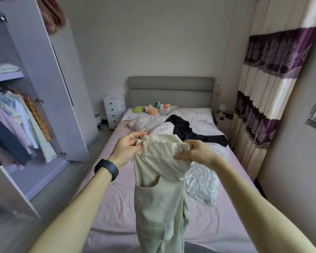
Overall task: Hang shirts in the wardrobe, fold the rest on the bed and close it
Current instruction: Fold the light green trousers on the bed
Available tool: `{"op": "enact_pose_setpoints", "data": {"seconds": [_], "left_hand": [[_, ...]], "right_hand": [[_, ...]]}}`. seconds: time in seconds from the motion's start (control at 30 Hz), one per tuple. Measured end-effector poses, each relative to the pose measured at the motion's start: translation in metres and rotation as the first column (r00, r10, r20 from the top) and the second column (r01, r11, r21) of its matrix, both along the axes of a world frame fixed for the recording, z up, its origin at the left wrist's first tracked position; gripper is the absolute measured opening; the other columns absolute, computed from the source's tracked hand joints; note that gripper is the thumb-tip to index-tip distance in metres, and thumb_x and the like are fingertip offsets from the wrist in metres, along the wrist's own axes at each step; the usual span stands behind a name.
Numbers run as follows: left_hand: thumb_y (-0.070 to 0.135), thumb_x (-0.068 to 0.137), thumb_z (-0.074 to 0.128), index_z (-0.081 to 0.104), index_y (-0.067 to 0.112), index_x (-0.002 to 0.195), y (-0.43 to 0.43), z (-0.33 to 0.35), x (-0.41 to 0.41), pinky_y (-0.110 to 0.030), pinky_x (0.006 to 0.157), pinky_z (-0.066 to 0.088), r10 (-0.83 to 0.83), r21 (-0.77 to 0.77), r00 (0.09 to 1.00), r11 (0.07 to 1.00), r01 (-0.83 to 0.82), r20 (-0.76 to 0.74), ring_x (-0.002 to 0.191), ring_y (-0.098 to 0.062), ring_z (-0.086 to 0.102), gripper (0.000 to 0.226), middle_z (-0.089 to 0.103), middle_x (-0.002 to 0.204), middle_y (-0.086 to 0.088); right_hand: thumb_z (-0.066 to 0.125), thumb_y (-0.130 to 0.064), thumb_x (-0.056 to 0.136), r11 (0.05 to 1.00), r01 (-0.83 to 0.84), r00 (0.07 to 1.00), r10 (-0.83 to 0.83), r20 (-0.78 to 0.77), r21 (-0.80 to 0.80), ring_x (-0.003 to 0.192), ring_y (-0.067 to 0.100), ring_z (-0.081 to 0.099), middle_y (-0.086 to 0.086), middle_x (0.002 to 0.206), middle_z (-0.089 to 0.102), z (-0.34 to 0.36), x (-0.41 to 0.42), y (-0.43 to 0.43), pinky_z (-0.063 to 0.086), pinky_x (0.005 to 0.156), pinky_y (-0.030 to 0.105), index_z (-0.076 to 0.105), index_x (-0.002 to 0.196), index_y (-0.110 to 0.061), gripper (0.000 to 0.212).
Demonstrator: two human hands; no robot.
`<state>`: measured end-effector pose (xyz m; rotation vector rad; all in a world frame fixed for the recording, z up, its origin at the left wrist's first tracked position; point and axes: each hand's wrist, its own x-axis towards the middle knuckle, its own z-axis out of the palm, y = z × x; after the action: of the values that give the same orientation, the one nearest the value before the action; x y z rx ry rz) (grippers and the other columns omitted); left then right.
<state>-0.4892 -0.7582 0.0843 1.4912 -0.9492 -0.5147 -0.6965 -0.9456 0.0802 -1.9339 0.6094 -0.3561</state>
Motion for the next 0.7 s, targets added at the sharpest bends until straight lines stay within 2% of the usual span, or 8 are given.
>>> {"op": "enact_pose_setpoints", "data": {"seconds": [0.1,0.17,0.23,0.27,0.33,0.43,0.57,0.7], "left_hand": [[-0.007,0.091,0.060,0.067,0.020,0.121,-0.003,-0.002,0.000,-0.012,0.079,0.046,0.055,-0.013,0.985,0.998,-0.054,0.161,0.070,0.001,0.058,0.041,0.062,0.065,0.015],[-0.007,0.090,0.058,0.069,0.025,0.116,-0.003,-0.002,-0.001,-0.010,0.081,0.046,0.079,-0.021,0.970,0.997,-0.076,0.232,0.079,0.003,0.064,0.043,0.071,0.076,0.018],[-0.005,0.090,0.059,0.070,0.032,0.110,-0.001,-0.006,0.000,-0.013,0.084,0.048,0.097,-0.023,0.965,0.995,-0.094,0.246,0.091,-0.002,0.068,0.043,0.075,0.091,0.010],[-0.002,0.090,0.061,0.070,0.035,0.109,0.001,-0.010,0.001,-0.016,0.085,0.050,0.099,-0.017,0.966,0.995,-0.098,0.239,0.092,-0.007,0.068,0.042,0.076,0.093,0.002],[0.006,0.091,0.065,0.070,0.039,0.108,0.004,-0.016,0.004,-0.026,0.085,0.050,0.110,-0.002,0.962,0.994,-0.113,0.251,0.085,-0.015,0.067,0.037,0.075,0.085,-0.006],[0.016,0.092,0.067,0.069,0.044,0.104,0.005,-0.024,0.007,-0.037,0.088,0.053,0.141,0.023,0.935,0.987,-0.156,0.326,0.089,-0.017,0.069,0.031,0.075,0.090,0.007],[0.023,0.092,0.069,0.070,0.037,0.096,0.007,-0.030,0.010,-0.046,0.087,0.055,0.216,0.038,0.902,0.968,-0.247,0.374,0.090,-0.015,0.069,0.015,0.074,0.092,0.006],[0.031,0.089,0.074,0.068,0.032,0.092,0.005,-0.028,0.015,-0.034,0.078,0.056,0.265,0.010,0.871,0.955,-0.295,0.414,0.077,-0.009,0.069,0.007,0.073,0.081,0.006]], "right_hand": [[0.090,-0.039,0.070,0.928,0.195,0.974,-0.146,0.171,-0.317,0.064,0.001,0.054,-0.013,0.071,0.060,-0.020,0.007,0.009,0.040,0.058,0.015,0.059,0.080,-0.028,0.034],[0.085,-0.050,0.071,0.867,0.255,0.962,-0.185,0.200,-0.428,0.074,0.001,0.055,-0.016,0.073,0.060,-0.029,0.008,0.010,0.038,0.058,0.013,0.056,0.086,-0.036,0.036],[0.081,-0.062,0.067,0.810,0.247,0.969,-0.206,0.136,-0.532,0.092,0.010,0.048,-0.018,0.080,0.056,-0.032,0.008,0.007,0.043,0.069,0.024,0.053,0.092,-0.042,0.043],[0.083,-0.063,0.065,0.824,0.225,0.974,-0.197,0.109,-0.520,0.098,0.012,0.045,-0.018,0.084,0.056,-0.032,0.009,0.004,0.044,0.074,0.027,0.053,0.096,-0.044,0.047],[0.090,-0.052,0.062,0.922,0.175,0.982,-0.139,0.126,-0.347,0.102,0.017,0.053,-0.013,0.092,0.061,-0.034,0.011,0.001,0.049,0.081,0.031,0.054,0.106,-0.043,0.058],[0.095,-0.033,0.064,0.984,0.161,0.963,-0.140,0.231,-0.074,0.088,0.016,0.068,-0.003,0.102,0.063,-0.040,0.009,0.000,0.059,0.077,0.035,0.056,0.110,-0.040,0.061],[0.089,-0.041,0.071,0.931,0.254,0.952,-0.194,0.235,-0.260,0.083,0.000,0.064,-0.015,0.099,0.065,-0.051,0.012,0.008,0.051,0.073,0.013,0.063,0.107,-0.037,0.044],[0.082,-0.046,0.079,0.937,0.296,0.921,-0.228,0.315,-0.188,0.077,0.000,0.067,-0.012,0.088,0.072,-0.053,0.017,0.007,0.051,0.069,0.019,0.069,0.102,-0.031,0.030]]}}
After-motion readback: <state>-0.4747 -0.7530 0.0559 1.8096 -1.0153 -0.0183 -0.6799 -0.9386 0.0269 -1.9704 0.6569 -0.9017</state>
